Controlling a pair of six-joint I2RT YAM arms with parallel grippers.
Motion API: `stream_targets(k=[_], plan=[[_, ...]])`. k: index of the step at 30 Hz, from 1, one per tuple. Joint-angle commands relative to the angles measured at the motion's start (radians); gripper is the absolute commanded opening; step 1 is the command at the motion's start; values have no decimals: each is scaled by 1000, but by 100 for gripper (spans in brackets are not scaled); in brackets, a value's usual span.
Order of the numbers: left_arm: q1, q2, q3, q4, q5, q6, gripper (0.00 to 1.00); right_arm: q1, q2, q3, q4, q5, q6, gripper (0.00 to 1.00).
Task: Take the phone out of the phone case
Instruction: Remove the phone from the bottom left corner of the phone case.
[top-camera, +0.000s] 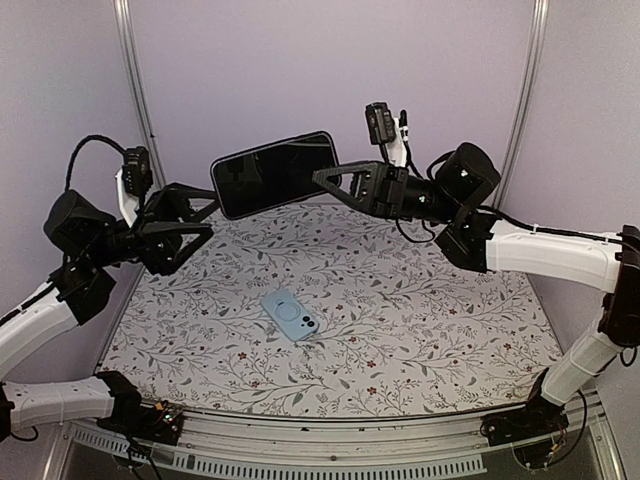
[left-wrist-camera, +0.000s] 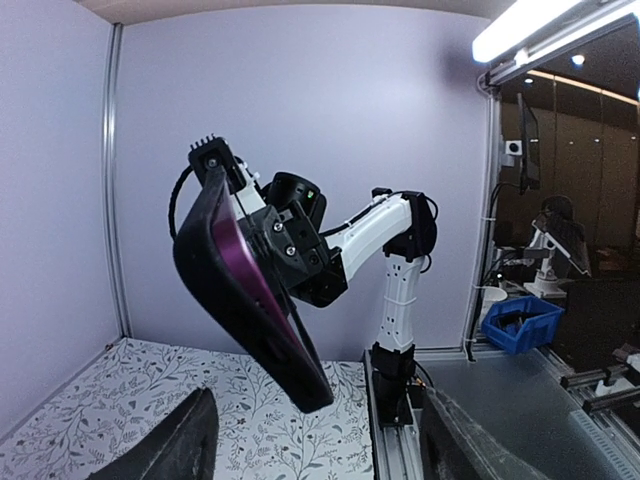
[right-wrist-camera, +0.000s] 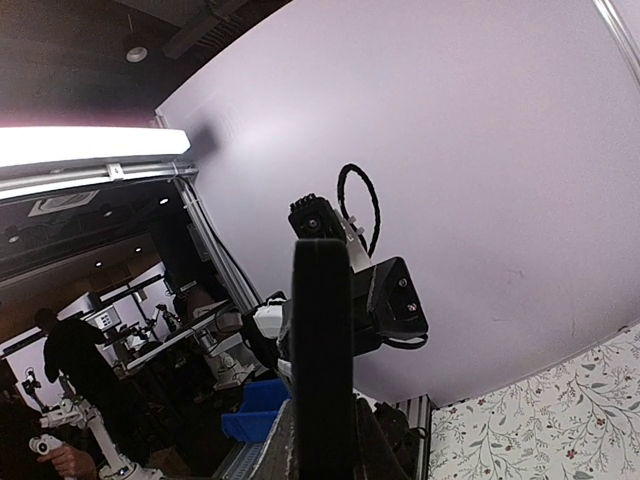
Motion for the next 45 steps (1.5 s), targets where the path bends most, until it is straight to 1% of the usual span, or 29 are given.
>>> stream_targets(k=[1, 6, 11, 25, 33, 40, 45], plan=[[8, 34, 0, 126, 61, -58, 68, 17, 3, 61, 99, 35, 24, 0], [7, 59, 8, 158, 77, -78, 54, 22, 15, 67, 107, 33, 34, 0], [3, 74, 7, 193, 84, -95, 45, 30, 19, 68, 109, 24, 40, 0], [-15, 101, 14, 210, 94, -103, 41, 42, 33, 72, 111, 14, 41, 0], [-16, 103, 10, 207, 87, -93, 29, 50, 37, 71, 112, -4, 60, 0], [-16, 106, 3, 216, 81, -86, 27, 70, 43, 65, 124, -32, 100, 0], [-16, 116, 0, 234, 95, -83, 26, 72, 54, 66, 157, -61, 160, 0]])
